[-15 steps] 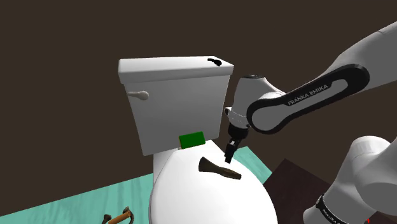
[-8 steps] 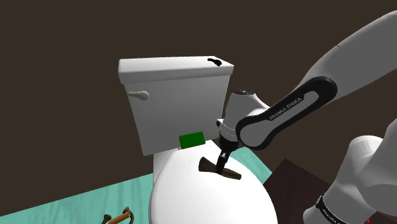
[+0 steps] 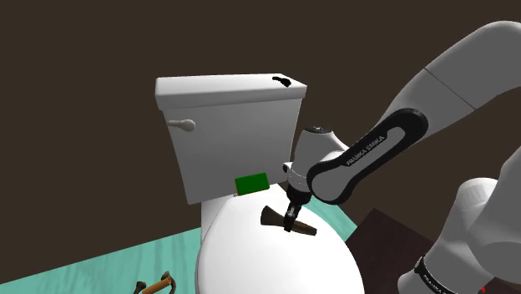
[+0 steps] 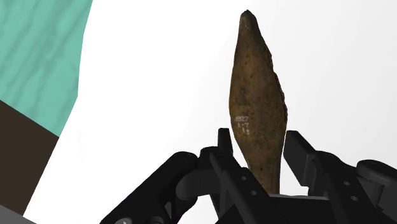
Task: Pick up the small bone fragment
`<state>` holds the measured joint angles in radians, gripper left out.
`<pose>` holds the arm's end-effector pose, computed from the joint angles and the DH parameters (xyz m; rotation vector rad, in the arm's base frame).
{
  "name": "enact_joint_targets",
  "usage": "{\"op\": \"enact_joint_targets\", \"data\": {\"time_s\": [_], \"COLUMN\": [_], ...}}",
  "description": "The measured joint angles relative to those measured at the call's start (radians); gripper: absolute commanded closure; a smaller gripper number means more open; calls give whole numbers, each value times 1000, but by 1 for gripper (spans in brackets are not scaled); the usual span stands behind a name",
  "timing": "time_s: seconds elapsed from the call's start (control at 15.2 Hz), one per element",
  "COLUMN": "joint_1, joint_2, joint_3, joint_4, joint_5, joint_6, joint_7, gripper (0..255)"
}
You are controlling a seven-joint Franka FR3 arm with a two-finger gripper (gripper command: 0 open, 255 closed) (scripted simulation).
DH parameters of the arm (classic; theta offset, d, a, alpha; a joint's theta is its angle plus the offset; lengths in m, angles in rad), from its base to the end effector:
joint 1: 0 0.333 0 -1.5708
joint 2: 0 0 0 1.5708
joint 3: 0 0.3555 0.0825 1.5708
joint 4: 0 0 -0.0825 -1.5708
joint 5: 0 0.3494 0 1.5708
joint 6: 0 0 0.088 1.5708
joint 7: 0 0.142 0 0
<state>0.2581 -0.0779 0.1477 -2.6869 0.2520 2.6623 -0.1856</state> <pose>0.3673 0.1537 0.2971 -2.9736 -0.5573 -0.0619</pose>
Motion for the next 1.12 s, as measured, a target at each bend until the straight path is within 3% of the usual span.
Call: {"op": "enact_joint_targets", "data": {"time_s": [0.53,1.12], "joint_1": [0,-6], "joint_2": [1,-116], "joint_3": [0,-3], "joint_4": [0,18], "joint_5": [0,-21], "joint_6": [1,-133], "joint_7": [0,23], "gripper": [255,255]}}
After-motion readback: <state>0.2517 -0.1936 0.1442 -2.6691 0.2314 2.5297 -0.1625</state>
